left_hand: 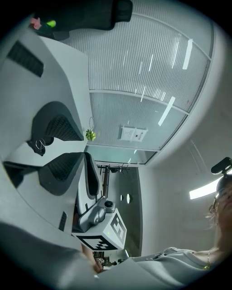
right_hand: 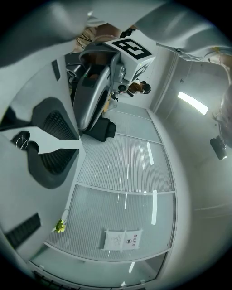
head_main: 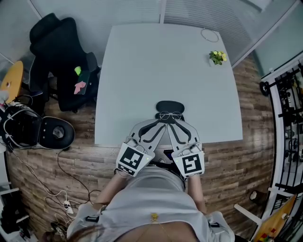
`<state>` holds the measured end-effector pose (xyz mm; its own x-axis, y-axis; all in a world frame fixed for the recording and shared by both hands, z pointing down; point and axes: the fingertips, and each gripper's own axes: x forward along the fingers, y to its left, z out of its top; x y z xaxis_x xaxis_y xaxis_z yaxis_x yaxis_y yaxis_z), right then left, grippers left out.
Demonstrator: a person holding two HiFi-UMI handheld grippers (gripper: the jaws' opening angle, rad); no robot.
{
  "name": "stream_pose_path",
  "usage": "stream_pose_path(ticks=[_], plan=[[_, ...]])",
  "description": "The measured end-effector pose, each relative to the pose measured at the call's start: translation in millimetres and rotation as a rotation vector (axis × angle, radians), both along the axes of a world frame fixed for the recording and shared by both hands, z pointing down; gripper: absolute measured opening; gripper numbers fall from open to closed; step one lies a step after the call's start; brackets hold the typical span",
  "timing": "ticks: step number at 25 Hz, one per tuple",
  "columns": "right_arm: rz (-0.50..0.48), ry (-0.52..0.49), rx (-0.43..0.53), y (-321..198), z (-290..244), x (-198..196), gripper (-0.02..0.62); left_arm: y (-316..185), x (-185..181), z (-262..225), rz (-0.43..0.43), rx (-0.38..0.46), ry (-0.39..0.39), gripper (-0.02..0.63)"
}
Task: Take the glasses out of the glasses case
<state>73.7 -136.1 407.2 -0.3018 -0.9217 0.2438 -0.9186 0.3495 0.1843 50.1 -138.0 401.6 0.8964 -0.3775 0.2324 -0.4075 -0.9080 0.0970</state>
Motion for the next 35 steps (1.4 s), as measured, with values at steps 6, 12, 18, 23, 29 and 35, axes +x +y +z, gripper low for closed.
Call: stream_pose_path(ticks=[6, 12, 18, 23, 29, 35], plan=[[0.043, 0.025, -0.050, -20, 19, 4, 0.069, -21, -5, 12, 0.041, -0.014, -0.014, 0.097], [0.036, 0.120, -0.124, -27, 47, 12, 0.072, -29, -7, 25, 0.056, -0.036, -0.040, 0.097], [-0.038, 0.211, -0.204, -38, 73, 28, 0.072, -38, 2, 31, 0.027, -0.060, -0.056, 0.097], [-0.122, 0.262, -0.279, -46, 99, 37, 0.077, -43, 9, 33, -0.026, -0.086, -0.058, 0.097], [-0.229, 0.303, -0.373, -50, 141, 40, 0.091, -44, 9, 39, -0.081, -0.107, -0.078, 0.097], [-0.291, 0.346, -0.456, -51, 178, 45, 0.097, -45, 7, 44, -0.122, -0.125, -0.090, 0.097]])
